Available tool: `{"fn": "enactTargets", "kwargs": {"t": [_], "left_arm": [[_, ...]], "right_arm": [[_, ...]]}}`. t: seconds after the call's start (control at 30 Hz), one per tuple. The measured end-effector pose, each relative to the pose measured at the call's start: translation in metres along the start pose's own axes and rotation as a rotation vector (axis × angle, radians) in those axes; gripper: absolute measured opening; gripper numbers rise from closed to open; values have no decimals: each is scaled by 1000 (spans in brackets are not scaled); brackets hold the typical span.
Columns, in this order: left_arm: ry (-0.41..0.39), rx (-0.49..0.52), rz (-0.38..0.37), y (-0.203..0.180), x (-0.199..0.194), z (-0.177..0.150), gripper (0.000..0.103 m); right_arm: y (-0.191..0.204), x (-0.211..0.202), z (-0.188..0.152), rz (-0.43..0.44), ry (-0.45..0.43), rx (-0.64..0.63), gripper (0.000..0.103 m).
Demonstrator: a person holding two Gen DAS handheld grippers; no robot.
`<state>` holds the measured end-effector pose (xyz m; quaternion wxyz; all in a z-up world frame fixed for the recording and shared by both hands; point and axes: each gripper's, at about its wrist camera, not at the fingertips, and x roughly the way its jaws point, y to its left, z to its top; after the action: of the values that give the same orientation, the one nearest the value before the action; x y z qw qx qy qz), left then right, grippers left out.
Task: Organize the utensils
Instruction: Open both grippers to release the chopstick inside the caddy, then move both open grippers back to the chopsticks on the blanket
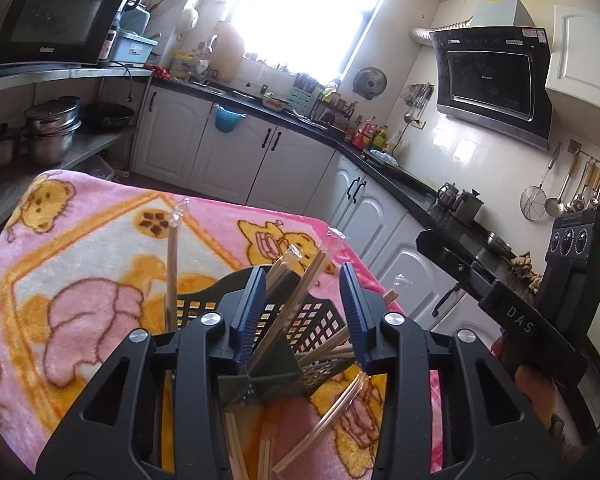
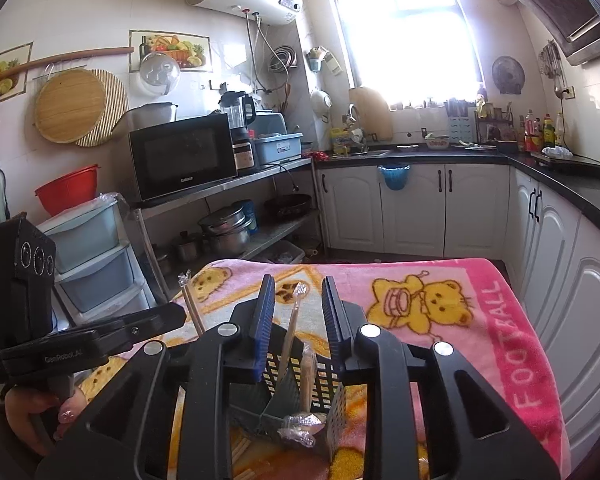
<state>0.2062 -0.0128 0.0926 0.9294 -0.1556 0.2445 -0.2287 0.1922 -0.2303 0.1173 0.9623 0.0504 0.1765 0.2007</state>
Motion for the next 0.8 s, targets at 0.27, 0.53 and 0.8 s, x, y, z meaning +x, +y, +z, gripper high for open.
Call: {"fn": "enactTargets", "kwargs": {"t": [0.27, 0.53, 0.8], "left_arm": [[4, -6, 14, 2, -10, -8, 54], [-8, -30, 35, 8, -23, -15, 76], [-28, -44, 53, 12, -32, -19, 92]], "right_arm": [[4, -9, -5, -6, 12, 2, 35], [8, -24, -13, -5, 7, 6, 43], [8, -36, -20, -11, 5, 8, 49]]}}
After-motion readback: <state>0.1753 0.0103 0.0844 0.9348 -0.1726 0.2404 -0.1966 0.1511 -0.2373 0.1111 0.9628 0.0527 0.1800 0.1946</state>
